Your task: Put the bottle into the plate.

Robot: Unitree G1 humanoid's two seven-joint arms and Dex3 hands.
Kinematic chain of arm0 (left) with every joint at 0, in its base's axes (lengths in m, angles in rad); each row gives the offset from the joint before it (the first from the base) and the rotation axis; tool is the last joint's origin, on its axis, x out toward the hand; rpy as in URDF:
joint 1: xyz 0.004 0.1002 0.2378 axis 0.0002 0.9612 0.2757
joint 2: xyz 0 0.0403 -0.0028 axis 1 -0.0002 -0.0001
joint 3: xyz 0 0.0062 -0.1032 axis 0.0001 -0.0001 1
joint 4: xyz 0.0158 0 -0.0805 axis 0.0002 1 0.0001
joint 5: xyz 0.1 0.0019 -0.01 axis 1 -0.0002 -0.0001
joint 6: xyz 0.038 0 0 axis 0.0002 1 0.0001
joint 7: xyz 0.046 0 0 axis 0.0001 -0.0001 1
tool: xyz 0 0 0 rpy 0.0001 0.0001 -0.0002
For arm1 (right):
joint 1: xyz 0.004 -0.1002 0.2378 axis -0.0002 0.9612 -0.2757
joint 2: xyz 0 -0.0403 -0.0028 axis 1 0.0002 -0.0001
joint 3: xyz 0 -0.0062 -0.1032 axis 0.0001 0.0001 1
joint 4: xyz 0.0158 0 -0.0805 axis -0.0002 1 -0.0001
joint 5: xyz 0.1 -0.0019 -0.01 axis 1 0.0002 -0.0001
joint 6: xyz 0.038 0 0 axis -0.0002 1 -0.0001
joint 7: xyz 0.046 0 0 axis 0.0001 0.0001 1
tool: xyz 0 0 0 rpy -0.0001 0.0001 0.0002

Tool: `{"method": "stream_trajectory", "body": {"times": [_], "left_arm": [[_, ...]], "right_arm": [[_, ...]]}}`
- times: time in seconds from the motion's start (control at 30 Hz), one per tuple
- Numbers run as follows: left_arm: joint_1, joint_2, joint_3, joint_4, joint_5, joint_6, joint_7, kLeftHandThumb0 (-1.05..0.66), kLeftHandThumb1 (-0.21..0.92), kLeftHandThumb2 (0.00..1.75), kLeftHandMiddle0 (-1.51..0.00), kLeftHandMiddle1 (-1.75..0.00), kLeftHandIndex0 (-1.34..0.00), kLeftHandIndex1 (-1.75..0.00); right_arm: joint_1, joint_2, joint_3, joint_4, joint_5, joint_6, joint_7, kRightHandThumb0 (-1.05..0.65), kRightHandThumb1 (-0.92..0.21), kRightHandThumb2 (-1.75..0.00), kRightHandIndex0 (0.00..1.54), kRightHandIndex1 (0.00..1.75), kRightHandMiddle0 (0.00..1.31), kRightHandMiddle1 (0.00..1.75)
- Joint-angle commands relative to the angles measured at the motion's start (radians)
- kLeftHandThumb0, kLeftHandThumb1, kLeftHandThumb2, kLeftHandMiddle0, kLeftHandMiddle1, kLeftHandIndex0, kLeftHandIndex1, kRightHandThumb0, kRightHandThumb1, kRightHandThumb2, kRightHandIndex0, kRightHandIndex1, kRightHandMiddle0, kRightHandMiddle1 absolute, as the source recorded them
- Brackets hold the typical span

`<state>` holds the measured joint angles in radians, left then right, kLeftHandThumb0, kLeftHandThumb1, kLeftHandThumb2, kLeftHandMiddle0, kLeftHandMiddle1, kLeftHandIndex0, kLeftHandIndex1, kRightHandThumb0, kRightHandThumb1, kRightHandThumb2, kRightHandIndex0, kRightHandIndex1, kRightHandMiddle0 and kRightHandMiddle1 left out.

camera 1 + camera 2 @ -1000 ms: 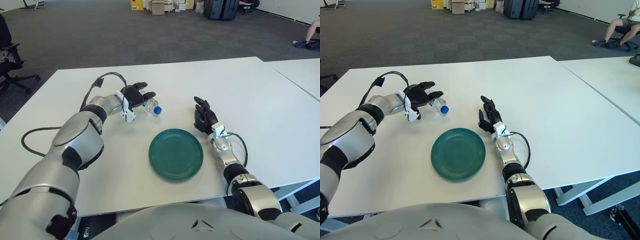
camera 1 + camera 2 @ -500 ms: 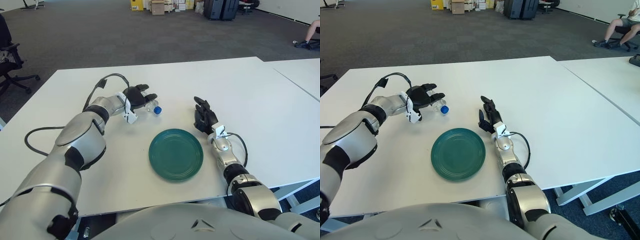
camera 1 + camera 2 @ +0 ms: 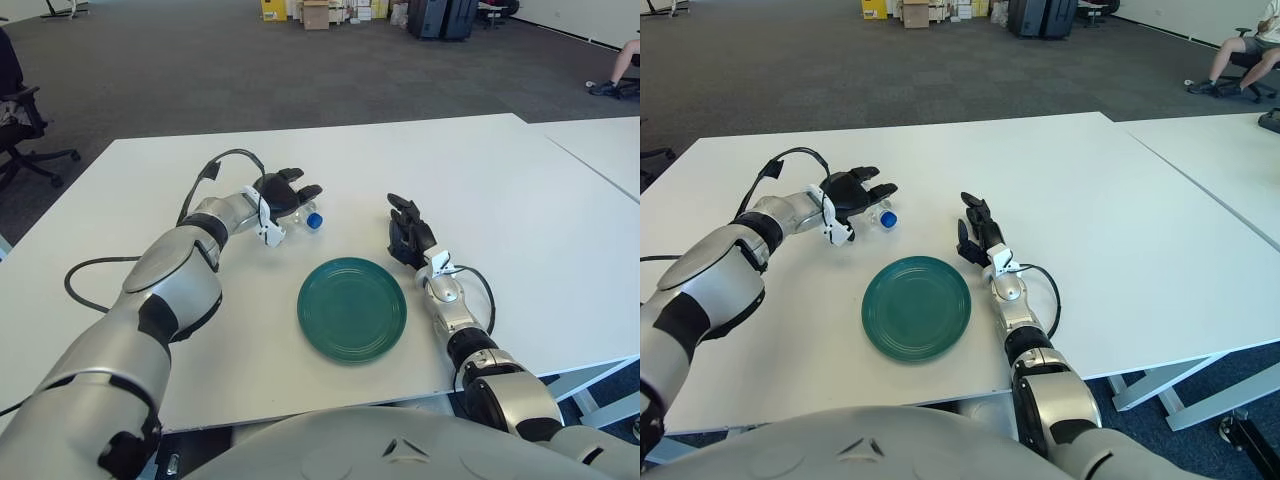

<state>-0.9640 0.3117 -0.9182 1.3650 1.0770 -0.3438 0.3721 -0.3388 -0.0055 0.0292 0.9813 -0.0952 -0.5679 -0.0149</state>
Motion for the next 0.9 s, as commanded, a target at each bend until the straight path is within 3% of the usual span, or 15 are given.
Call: {"method": "stream_trajectory", "body": {"times": [0.0, 0.37, 0.67, 0.87], "left_arm": [[0.009, -0.002, 0.035, 0.012, -0.037, 0.023, -0.021, -0.89, 0.83, 0.01, -0.21, -0.02, 0.00, -0.29], [0.025, -0.016, 0.091, 0.024, -0.095, 0.068, -0.080, -0.84, 0.80, 0.00, -0.26, -0.03, 0.00, -0.39], [0.058, -0.017, 0.086, 0.034, -0.082, 0.108, -0.098, -0.77, 0.79, 0.00, -0.31, -0.04, 0.00, -0.48], [0.059, -0.019, 0.066, 0.036, -0.061, 0.122, -0.106, -0.72, 0.78, 0.00, -0.34, -0.05, 0.00, -0.53]], "right_arm": [[0.059, 0.009, 0.005, 0.027, -0.009, 0.061, -0.013, -0.75, -0.92, -0.88, 0.20, 0.01, 0.00, 0.51], [0.057, 0.018, -0.005, 0.034, 0.010, 0.069, -0.002, -0.76, -0.92, -0.88, 0.20, 0.01, 0.00, 0.51], [0.064, 0.007, 0.001, 0.030, 0.001, 0.040, 0.005, -0.77, -0.92, -0.89, 0.20, 0.01, 0.00, 0.51], [0.084, 0.012, 0.000, -0.020, 0.003, 0.086, -0.007, -0.76, -0.92, -0.87, 0.20, 0.01, 0.00, 0.50]]}}
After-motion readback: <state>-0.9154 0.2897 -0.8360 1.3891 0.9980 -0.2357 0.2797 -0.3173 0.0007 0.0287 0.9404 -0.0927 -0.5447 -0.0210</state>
